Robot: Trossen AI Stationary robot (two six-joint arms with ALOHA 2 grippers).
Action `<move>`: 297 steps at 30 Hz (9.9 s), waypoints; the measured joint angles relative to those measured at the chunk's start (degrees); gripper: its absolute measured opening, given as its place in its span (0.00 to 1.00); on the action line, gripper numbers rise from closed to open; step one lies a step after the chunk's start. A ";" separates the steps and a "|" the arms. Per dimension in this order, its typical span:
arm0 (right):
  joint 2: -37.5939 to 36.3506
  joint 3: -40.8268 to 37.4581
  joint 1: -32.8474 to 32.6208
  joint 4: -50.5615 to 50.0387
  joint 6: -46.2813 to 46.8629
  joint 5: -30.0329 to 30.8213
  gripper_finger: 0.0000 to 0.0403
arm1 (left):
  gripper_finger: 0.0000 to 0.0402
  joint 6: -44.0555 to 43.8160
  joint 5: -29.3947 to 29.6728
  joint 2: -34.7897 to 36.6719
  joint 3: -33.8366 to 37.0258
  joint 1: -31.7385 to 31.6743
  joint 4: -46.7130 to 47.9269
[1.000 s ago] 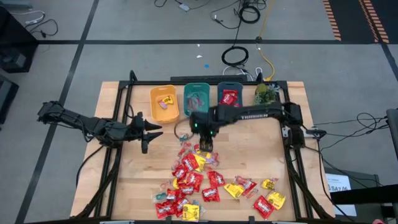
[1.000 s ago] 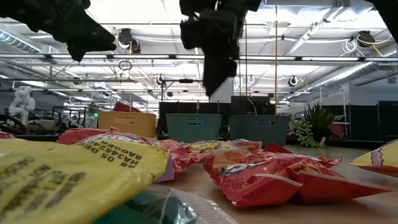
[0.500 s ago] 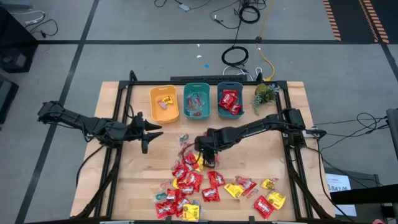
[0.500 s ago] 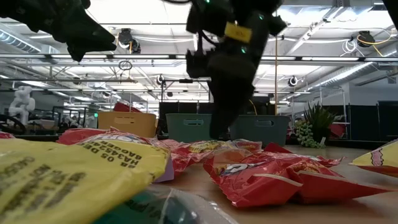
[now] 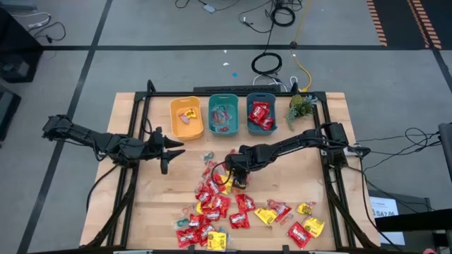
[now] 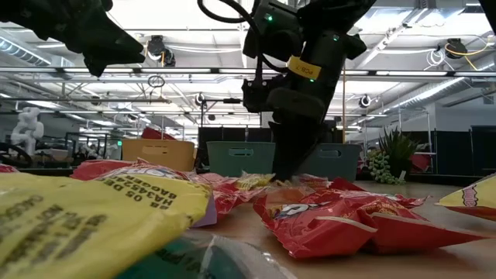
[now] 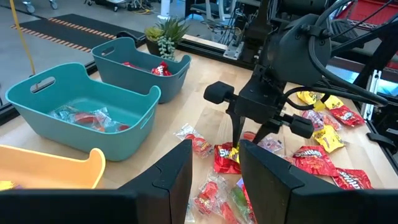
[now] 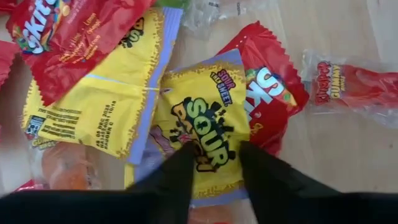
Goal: Sort candy
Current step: Put the yellow candy into the yellow bin, then put the orange gummy candy into the green bin, then put the red candy into the blue bin
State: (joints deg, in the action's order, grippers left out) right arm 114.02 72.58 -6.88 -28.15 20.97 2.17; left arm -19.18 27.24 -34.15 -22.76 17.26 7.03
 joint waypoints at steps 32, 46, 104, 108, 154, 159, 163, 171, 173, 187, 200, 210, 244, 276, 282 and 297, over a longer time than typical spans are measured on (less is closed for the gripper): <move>-9.95 4.59 1.26 -12.47 1.38 -0.74 0.02 | 0.35 -0.07 -0.21 -0.02 0.00 0.00 -0.05; -6.47 11.71 12.60 8.89 -3.14 -2.39 0.00 | 0.35 0.02 -0.32 -0.02 0.00 0.00 -0.06; 18.59 58.62 19.54 -9.36 -14.24 0.97 0.46 | 0.35 0.04 -0.44 -0.02 0.00 0.00 0.00; 17.44 58.62 17.98 -13.54 -15.60 1.38 0.44 | 0.35 0.07 -0.44 0.00 0.00 0.00 0.00; -12.62 -11.17 4.16 19.45 29.44 17.36 0.41 | 0.35 0.08 -0.44 0.00 0.02 0.02 1.52; -10.75 -12.79 4.16 20.99 32.28 17.34 0.48 | 0.35 0.09 -0.44 -0.02 0.02 0.01 1.37; -8.24 -12.79 4.14 21.71 30.83 18.42 0.53 | 0.35 0.06 -0.44 -0.02 0.01 0.02 1.27; -1.61 -12.75 3.87 25.09 29.29 22.43 0.60 | 0.35 0.00 -0.44 -0.02 0.01 0.01 1.01; -0.46 -12.59 3.64 26.26 29.12 22.80 0.60 | 0.35 0.00 -0.44 -0.02 0.02 0.00 1.01; -0.03 -11.06 1.54 24.94 27.89 19.32 0.11 | 0.35 0.07 -0.44 -0.01 0.02 0.00 1.21; -12.41 -6.95 2.53 22.25 22.28 21.29 0.02 | 0.35 6.14 -0.42 -0.02 0.02 0.00 1.05; -14.08 2.04 13.33 22.87 11.61 21.61 0.01 | 0.35 6.09 -0.11 -0.01 0.02 0.00 1.20; -14.06 2.80 23.40 20.92 0.15 21.49 0.70 | 0.35 6.01 0.00 0.00 0.02 0.00 1.06; -19.85 -8.87 -2.29 2.27 27.76 26.64 0.68 | 0.35 6.12 0.04 -0.02 0.00 0.00 1.44; -18.05 -14.43 -4.27 8.82 28.02 27.89 0.68 | 0.35 6.17 0.04 0.00 0.02 0.00 1.46; -3.02 -15.76 -6.36 22.21 31.54 19.40 0.67 | 0.35 6.40 0.26 0.00 0.02 0.00 1.27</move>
State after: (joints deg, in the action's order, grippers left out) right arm 111.00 56.82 -13.25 -5.94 52.51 21.58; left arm -12.78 27.51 -34.15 -22.74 17.26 8.30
